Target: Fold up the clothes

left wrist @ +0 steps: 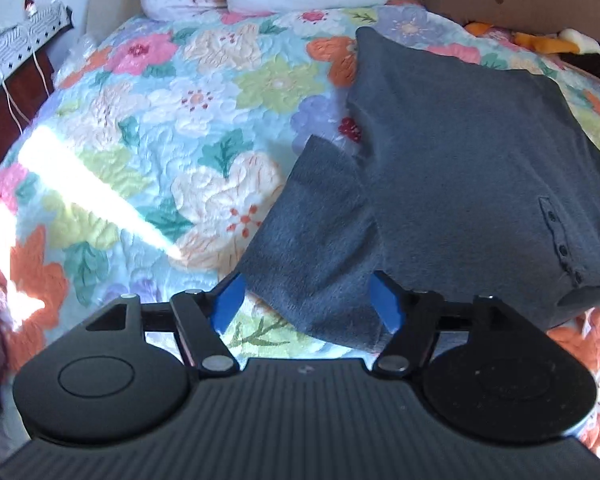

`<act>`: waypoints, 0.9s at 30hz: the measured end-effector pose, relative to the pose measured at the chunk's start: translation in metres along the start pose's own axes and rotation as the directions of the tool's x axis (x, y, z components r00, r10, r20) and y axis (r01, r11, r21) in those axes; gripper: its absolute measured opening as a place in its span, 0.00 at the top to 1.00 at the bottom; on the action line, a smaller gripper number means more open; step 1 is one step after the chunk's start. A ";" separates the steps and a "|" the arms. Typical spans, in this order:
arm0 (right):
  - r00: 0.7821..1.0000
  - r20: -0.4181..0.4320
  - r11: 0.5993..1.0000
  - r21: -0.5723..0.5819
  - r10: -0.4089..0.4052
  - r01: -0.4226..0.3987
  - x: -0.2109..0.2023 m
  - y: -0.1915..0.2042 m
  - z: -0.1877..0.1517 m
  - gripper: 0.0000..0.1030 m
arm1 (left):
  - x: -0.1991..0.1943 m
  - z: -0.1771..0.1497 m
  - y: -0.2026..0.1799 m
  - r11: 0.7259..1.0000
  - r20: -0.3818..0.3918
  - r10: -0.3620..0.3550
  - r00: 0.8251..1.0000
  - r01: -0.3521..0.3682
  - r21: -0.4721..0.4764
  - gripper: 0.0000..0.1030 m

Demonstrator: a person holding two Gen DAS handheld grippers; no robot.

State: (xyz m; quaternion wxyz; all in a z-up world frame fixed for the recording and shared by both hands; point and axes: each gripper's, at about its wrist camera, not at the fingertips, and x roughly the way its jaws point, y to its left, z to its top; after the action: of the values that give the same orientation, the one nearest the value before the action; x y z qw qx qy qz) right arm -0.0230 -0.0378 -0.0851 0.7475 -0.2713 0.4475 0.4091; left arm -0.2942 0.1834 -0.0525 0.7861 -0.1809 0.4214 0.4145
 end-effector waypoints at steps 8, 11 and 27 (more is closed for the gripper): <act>0.978 0.129 0.986 0.016 0.162 -0.165 -0.028 -0.002 0.003 0.56 | -0.051 0.019 -0.054 0.991 0.040 -0.094 0.995 0.090 0.094 0.19; 0.946 0.182 0.959 0.046 0.269 -0.281 -0.039 -0.008 0.004 0.48 | -0.059 0.021 -0.062 0.993 0.029 -0.073 0.997 0.070 0.091 0.19; 0.857 0.401 0.943 -0.071 0.324 -0.324 -0.119 0.028 -0.009 0.14 | -0.098 0.003 -0.099 0.986 0.090 -0.107 0.990 0.094 0.136 0.03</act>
State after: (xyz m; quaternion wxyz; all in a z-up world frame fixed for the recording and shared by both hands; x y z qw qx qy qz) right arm -0.0822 -0.0744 0.0158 0.7446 -0.1012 0.3210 0.5765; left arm -0.2420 0.0781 0.0226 0.8357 -0.1295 0.3996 0.3537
